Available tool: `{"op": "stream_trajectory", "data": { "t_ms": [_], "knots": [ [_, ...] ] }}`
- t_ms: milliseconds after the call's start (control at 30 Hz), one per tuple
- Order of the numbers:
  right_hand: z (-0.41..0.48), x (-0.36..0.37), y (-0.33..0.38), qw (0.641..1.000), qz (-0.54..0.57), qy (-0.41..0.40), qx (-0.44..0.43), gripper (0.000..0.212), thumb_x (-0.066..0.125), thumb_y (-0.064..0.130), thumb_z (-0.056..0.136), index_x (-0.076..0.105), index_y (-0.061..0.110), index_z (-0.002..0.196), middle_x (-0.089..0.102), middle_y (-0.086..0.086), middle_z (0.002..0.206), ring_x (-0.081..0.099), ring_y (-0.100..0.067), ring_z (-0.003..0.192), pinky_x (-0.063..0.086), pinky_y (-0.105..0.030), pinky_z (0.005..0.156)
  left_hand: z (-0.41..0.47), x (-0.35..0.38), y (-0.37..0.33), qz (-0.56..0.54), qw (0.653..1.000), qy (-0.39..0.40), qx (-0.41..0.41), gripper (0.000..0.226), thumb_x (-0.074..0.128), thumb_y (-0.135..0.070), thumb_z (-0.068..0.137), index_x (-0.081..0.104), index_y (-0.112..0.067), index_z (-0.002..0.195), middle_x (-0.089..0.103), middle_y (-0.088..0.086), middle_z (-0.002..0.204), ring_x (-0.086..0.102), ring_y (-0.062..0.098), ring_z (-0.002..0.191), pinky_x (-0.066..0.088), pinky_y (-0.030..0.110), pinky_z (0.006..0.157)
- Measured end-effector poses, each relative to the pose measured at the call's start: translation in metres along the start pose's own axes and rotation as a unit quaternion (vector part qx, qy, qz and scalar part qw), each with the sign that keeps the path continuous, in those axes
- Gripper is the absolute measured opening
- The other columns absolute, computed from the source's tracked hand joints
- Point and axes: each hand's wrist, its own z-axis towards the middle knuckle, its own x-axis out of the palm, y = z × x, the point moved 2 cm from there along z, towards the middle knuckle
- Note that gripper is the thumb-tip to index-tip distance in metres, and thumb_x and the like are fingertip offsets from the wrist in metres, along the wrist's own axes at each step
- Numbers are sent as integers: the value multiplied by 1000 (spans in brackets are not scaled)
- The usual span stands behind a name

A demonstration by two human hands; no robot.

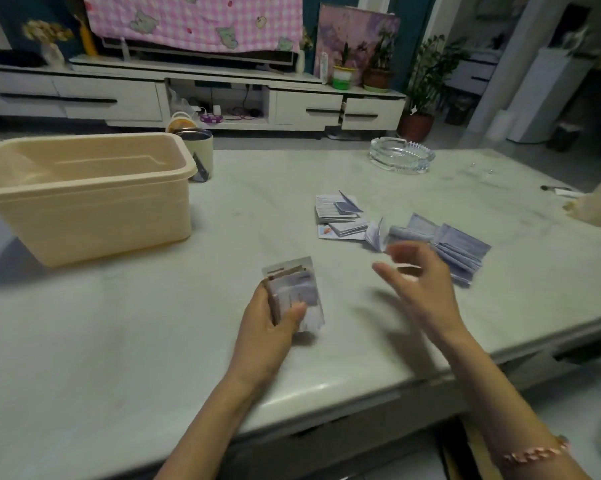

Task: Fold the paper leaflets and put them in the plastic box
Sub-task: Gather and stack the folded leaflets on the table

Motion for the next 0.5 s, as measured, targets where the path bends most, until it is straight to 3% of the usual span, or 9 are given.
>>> {"op": "stream_trajectory", "data": {
  "t_ms": [67,100,167,233,367,500],
  "knots": [
    [29,-39,-18,984,-139,-105,-32,42,73,13,77,56,4,114,60,-12,113,57,-22,100,38,-24,85,0,-1,-2,-27,1000,-4,-8,29,60,-3,86,53,-26,103,65,-4,109,64,10,97,51,15,80],
    [44,-54,-28,966,-228,-113,-43,55,72,18,74,52,1,123,55,-17,123,52,-31,111,35,-29,93,-1,0,-2,-23,1000,2,-6,30,60,-3,86,53,-27,103,65,-7,108,64,6,96,50,15,81],
    [71,-77,-46,937,-343,-56,-18,79,77,27,74,38,2,138,40,-20,142,36,-36,131,25,-39,108,-4,4,-2,-3,1000,19,-2,30,59,-4,87,52,-29,101,64,-13,106,62,-2,93,48,11,81],
    [91,-89,-57,930,-364,19,38,93,79,31,73,25,4,145,28,-17,151,26,-32,139,20,-39,113,-5,7,-1,3,1000,27,-1,28,59,-5,88,52,-30,101,64,-15,105,61,-5,92,47,9,79],
    [105,-91,-68,935,-303,123,137,86,74,40,75,30,8,143,41,-12,144,42,-29,129,34,-34,100,-3,4,1,-12,1000,9,-7,28,59,-6,88,53,-29,101,65,-13,105,63,-3,90,48,10,78],
    [93,-80,-81,902,-380,176,104,67,76,46,71,50,12,123,58,-11,120,55,-26,98,37,-29,75,-2,3,1,-14,1000,-4,-11,28,60,-6,87,52,-31,99,64,-14,103,62,-8,86,47,7,75]
  ]
}}
